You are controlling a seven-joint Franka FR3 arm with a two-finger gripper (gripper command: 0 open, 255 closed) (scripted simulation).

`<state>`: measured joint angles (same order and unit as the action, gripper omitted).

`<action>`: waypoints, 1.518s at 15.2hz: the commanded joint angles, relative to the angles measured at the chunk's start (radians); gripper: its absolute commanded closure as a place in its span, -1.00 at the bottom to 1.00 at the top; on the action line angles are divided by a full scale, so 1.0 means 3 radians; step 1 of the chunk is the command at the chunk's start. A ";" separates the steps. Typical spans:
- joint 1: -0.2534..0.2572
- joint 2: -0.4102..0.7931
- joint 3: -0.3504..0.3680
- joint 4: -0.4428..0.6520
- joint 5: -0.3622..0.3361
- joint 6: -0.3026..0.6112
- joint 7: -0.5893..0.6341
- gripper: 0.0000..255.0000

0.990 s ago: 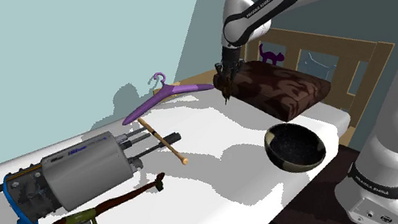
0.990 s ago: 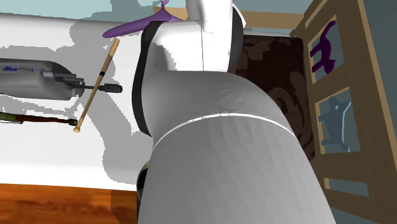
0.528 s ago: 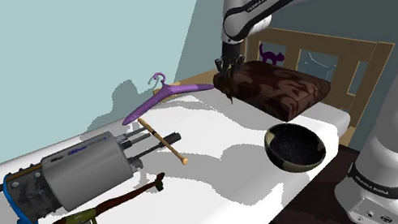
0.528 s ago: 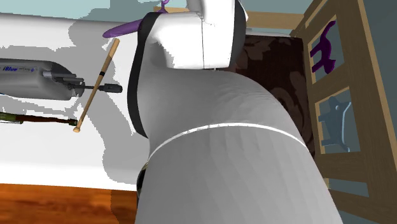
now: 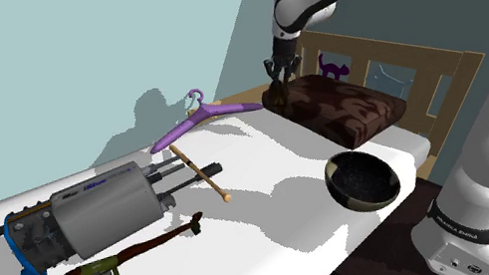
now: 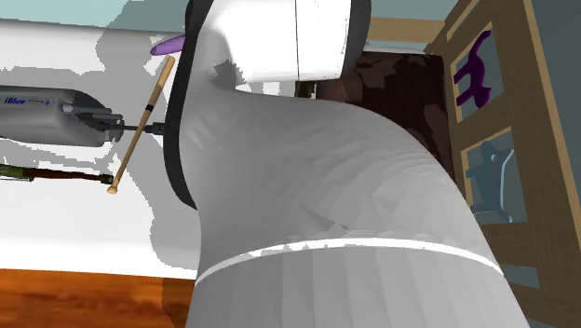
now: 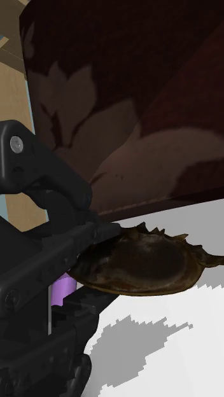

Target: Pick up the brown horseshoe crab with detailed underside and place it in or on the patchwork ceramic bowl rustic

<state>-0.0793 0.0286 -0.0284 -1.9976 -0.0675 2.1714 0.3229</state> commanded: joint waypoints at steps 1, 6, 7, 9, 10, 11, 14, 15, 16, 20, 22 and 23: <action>0.0002 -0.0028 0.0002 0.0067 0.0003 -0.0096 -0.0004 1.00; 0.0003 -0.0078 0.0003 0.0234 0.0009 -0.0313 -0.0016 1.00; 0.0004 -0.0085 0.0004 0.0270 0.0010 -0.0356 -0.0019 1.00; 0.0004 -0.0099 0.0004 0.0344 0.0012 -0.0443 -0.0024 1.00; 0.0004 -0.0105 0.0004 0.0382 0.0014 -0.0487 -0.0026 1.00; 0.0005 -0.0110 0.0005 0.0421 0.0015 -0.0531 -0.0029 1.00; 0.0005 -0.0120 0.0005 0.0543 0.0018 -0.0663 -0.0036 1.00; 0.0006 -0.0122 0.0006 0.0585 0.0019 -0.0708 -0.0039 1.00; 0.0006 -0.0124 0.0006 0.0628 0.0020 -0.0752 -0.0041 1.00; 0.0007 -0.0124 0.0007 0.0784 0.0023 -0.0908 -0.0049 1.00; 0.0033 -0.0381 0.0035 0.0515 0.0010 -0.0899 0.0008 1.00; 0.0045 -0.0508 0.0050 0.0388 0.0005 -0.0901 0.0037 1.00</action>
<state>-0.0687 -0.0844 -0.0169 -1.8457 -0.0646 1.9050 0.3277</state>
